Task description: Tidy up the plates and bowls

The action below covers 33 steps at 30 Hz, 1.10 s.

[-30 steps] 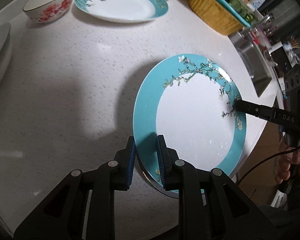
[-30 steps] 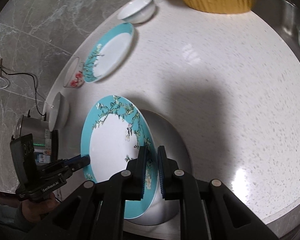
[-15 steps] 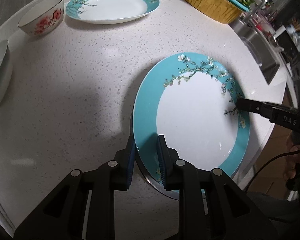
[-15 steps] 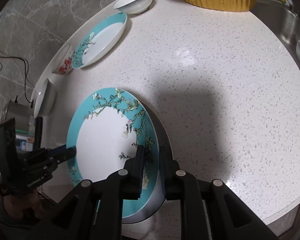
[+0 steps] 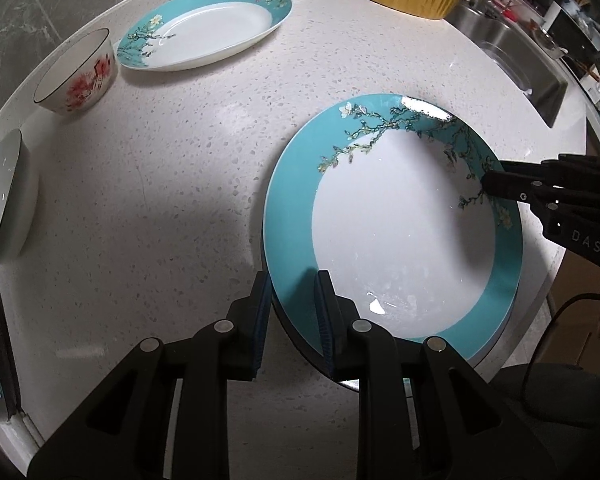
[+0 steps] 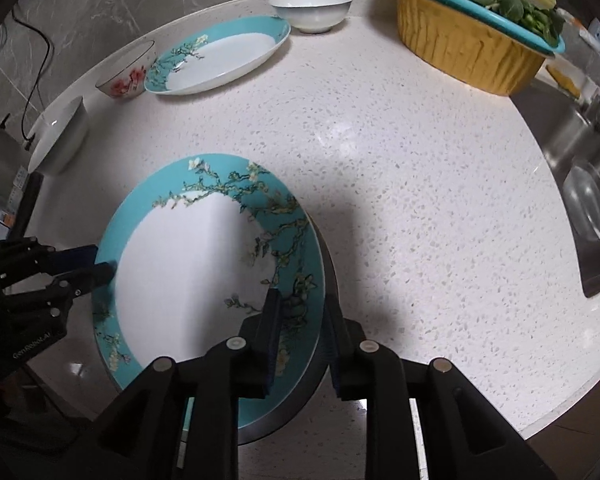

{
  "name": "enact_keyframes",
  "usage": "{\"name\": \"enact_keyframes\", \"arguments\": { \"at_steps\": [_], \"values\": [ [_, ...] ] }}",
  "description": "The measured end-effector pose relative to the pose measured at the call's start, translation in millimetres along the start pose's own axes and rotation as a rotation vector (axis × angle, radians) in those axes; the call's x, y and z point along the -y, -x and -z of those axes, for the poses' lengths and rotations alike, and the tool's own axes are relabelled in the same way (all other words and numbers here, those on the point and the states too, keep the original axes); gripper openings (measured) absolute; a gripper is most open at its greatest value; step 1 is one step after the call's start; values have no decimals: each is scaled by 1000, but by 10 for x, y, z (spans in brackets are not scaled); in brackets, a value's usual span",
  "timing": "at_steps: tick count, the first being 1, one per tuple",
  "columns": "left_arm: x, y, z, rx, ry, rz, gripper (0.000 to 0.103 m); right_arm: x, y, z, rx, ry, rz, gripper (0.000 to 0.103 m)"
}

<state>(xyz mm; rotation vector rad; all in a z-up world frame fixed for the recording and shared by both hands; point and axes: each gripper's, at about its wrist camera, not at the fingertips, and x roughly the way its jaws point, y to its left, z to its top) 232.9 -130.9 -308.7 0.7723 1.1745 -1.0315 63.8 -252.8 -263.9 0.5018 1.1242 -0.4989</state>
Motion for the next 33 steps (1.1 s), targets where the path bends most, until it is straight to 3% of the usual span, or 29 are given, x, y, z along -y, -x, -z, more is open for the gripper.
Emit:
{"name": "enact_keyframes", "arguments": {
  "at_steps": [5, 7, 9, 10, 13, 18, 21, 23, 25, 26, 30, 33],
  "values": [
    [-47, 17, -9, 9, 32, 18, 22, -29, 4, 5, 14, 22, 26, 27],
    [-104, 36, -16, 20, 53, 24, 30, -35, 9, 9, 22, 22, 26, 27],
    [-194, 85, -8, 48, 87, 26, 77, -26, 21, 4, 28, 10, 18, 30],
    [-243, 121, -6, 69, 103, 25, 80, -23, 30, -8, 39, 1, 10, 36],
    [-430, 210, -21, 109, 166, 29, 80, 33, 109, -72, 85, -12, 16, 50],
    [-740, 337, -19, 165, 270, 66, 80, 105, 130, -153, 95, -37, 11, 57],
    [-903, 421, -12, 212, 315, 98, 91, 137, 192, -246, 123, -53, -32, 71],
    [-966, 488, -6, 237, 339, 121, 92, 164, 263, -356, 155, -66, -97, 86],
    [-1084, 506, -22, 251, 386, 170, 94, 208, 348, -482, 185, -85, -188, 92],
    [-1150, 506, -40, 262, 424, 213, 100, 241, 377, -555, 195, -102, -236, 97],
    [-1408, 519, -152, 331, 556, 321, 103, 402, 442, -832, 248, -213, -418, 103],
    [-1559, 426, -416, 281, 570, 359, 103, 481, 336, -1115, 228, -264, -466, 103]
  ]
}}
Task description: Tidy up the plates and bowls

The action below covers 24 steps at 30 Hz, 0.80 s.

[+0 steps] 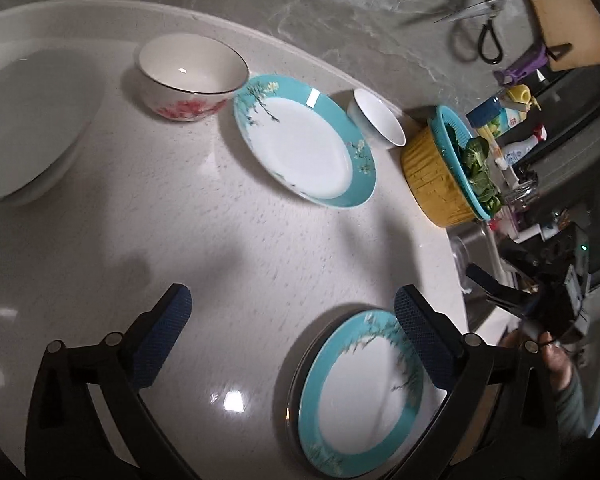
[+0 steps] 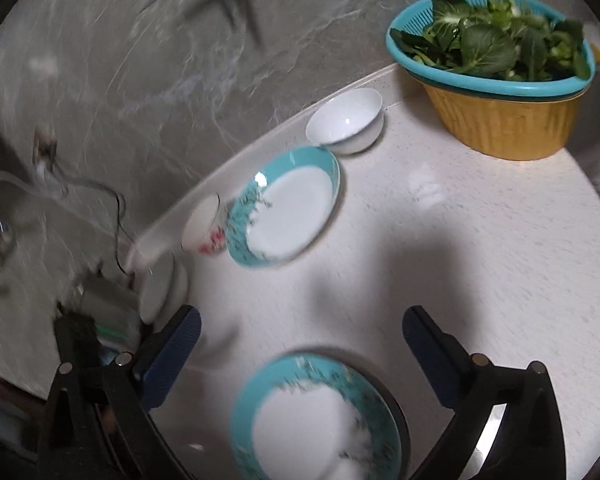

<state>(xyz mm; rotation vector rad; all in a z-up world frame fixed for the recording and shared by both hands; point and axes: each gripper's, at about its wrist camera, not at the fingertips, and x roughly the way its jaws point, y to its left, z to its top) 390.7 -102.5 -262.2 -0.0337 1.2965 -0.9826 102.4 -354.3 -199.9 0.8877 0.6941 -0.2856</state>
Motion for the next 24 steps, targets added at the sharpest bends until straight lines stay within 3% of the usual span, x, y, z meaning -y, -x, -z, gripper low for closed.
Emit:
{"name": "enact_keyframes", "arguments": {
  "at_steps": [6, 10, 19, 24],
  "values": [
    [-7, -315, -689, -20, -35, -103, 103, 51, -424, -517, -51, 9, 28, 103],
    [-73, -571, -1032, -20, -64, -150, 103, 99, -784, -810, -63, 15, 65, 95],
    [-159, -1132, -1287, -59, -63, -170, 103, 179, -1428, -1093, -100, 43, 101, 94],
    [-150, -1332, -1441, -65, -72, -167, 102, 212, -1601, -1144, -128, 42, 109, 88]
  ]
}}
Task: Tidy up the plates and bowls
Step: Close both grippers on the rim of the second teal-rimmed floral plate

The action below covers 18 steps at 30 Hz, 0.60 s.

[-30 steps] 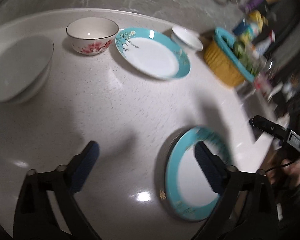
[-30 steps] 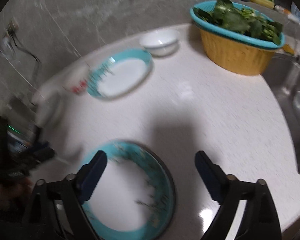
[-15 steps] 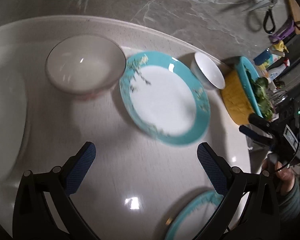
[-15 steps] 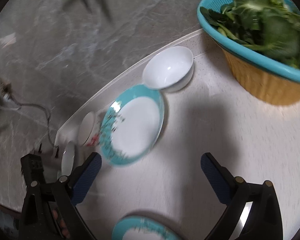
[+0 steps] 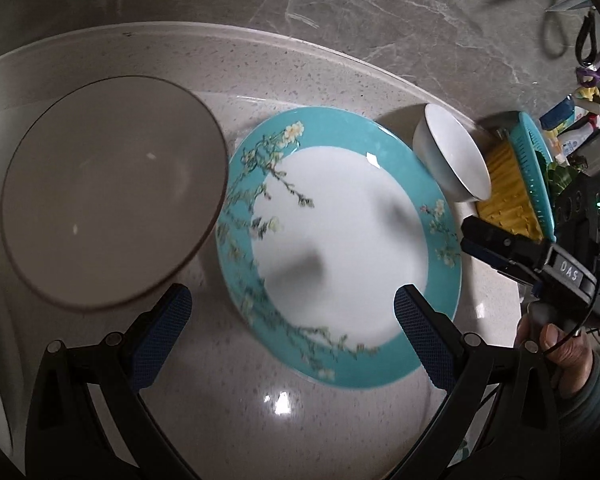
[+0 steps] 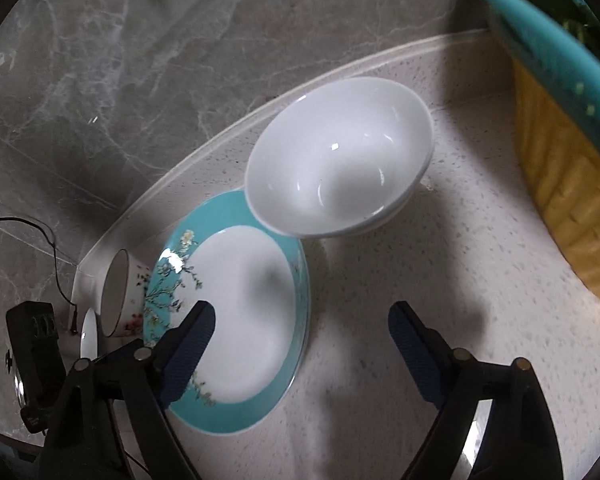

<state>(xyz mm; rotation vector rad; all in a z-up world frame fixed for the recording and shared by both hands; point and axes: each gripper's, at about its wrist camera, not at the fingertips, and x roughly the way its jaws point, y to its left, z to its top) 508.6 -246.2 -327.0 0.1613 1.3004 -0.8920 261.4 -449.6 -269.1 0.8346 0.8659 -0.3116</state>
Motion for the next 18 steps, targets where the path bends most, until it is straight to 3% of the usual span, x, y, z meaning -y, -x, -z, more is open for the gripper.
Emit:
{"name": "enact_keyframes", "arguments": {
  "at_steps": [5, 13, 18],
  "values": [
    [36, -151, -117, -26, -4, 16, 101, 0, -126, -49, -38, 13, -11, 76],
    [13, -262, -175, -45, 16, 15, 88, -38, -230, -141, -74, 44, -9, 73],
    [8, -267, -187, -32, 37, 0, 75, -121, -299, -198, -91, 94, 15, 57]
  ]
}}
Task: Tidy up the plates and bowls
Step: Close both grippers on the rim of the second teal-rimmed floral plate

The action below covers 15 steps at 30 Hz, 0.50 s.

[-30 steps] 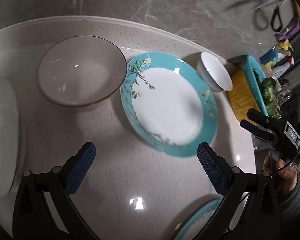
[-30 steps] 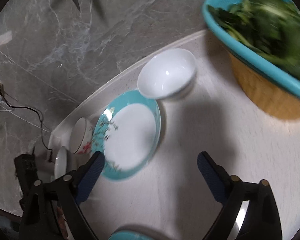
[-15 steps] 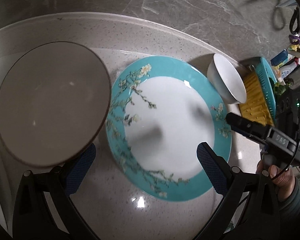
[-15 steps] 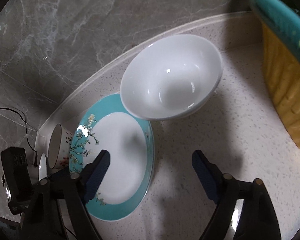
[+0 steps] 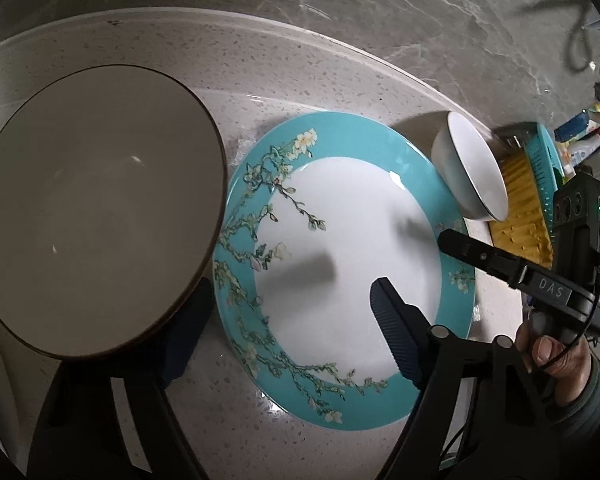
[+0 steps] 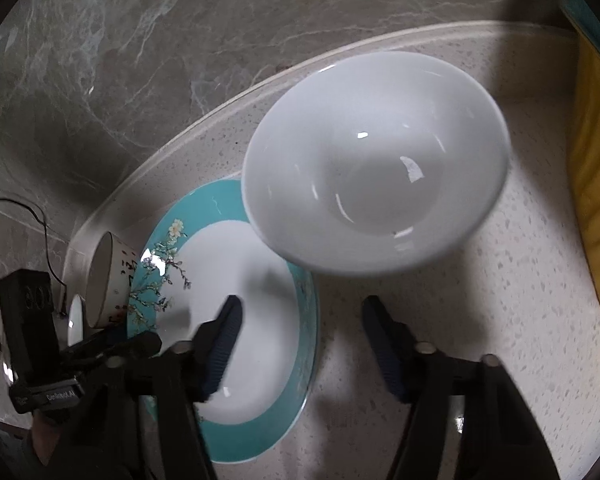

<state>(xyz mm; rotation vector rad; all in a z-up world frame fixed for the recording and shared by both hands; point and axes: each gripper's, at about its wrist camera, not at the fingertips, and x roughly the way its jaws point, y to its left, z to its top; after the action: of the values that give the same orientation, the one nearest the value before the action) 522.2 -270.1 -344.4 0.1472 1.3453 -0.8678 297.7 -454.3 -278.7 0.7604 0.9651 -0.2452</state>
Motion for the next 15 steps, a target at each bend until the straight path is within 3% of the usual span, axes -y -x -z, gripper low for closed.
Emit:
{"name": "enact_keyframes", "arguments": {
  "at_steps": [3, 5, 7, 9, 11, 15],
  "values": [
    [8, 3, 6, 8, 11, -8, 69, -95, -70, -22, -9, 32, 20, 50],
    [16, -2, 3, 14, 17, -17, 54, -153, -96, -34, -17, 49, 30, 49],
    [-11, 12, 7, 26, 37, -30, 47, -193, -125, -39, -28, 66, 46, 41],
    [-60, 23, 12, 34, 51, -49, 33, -210, -124, -40, -22, 75, 80, 33],
    [-81, 18, 9, 33, 48, -61, 27, -146, -104, -35, -20, 58, 95, 18],
    [-85, -7, -11, 29, 40, -66, 26, -123, -78, -16, -25, 68, 103, 17]
  ]
}}
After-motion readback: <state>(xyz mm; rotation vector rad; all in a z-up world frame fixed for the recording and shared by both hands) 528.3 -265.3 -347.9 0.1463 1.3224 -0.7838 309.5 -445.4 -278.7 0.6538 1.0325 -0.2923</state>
